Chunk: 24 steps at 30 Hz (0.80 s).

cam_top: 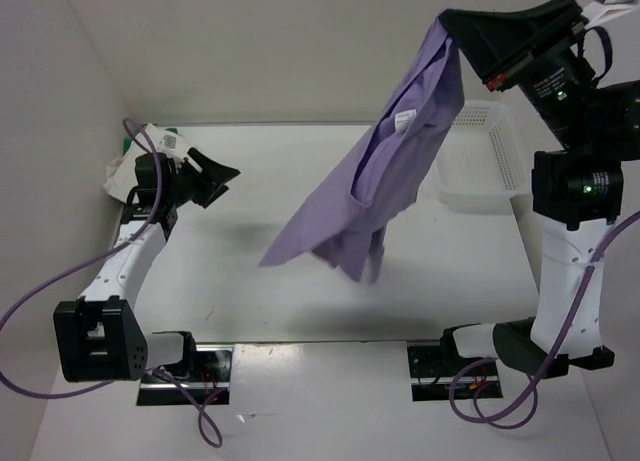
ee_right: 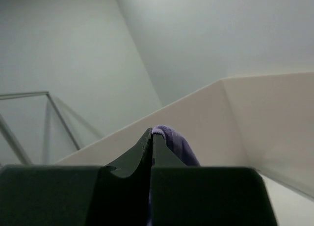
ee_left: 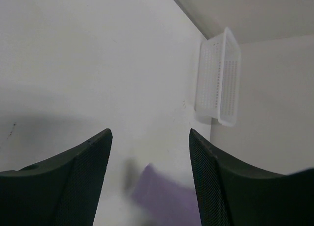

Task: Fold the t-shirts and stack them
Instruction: Move the tshirt to the center of the board

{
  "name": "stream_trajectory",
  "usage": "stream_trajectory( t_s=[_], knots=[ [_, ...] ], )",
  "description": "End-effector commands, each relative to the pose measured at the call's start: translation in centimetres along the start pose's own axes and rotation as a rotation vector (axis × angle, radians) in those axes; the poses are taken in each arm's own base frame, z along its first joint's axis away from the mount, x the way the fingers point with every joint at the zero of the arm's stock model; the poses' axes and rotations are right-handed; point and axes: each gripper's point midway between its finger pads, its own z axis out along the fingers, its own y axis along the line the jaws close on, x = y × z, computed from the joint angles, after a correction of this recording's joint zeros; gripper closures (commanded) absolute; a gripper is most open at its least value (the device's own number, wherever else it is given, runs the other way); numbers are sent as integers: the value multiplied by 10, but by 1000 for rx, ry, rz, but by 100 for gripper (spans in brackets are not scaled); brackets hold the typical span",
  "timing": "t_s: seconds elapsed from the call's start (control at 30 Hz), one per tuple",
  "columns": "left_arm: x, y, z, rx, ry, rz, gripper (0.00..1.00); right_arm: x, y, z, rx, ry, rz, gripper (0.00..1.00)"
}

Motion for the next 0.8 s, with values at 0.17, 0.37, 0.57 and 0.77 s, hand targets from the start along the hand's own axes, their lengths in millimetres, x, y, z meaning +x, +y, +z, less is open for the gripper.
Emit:
stream_trajectory(
  t_s=[0.17, 0.37, 0.57, 0.77],
  knots=[
    [7, 11, -28, 7, 7, -10, 29, 210, -185, -23, 229, 395, 416, 100],
    [16, 19, -32, -7, 14, -7, 29, 339, -235, -22, 292, 625, 479, 100],
    [19, 31, -34, -54, 12, 38, 29, 311, -295, -12, 410, 582, 345, 100],
    [48, 73, -32, -252, 79, 137, 29, 302, -378, -64, 714, 516, 373, 58]
  ],
)
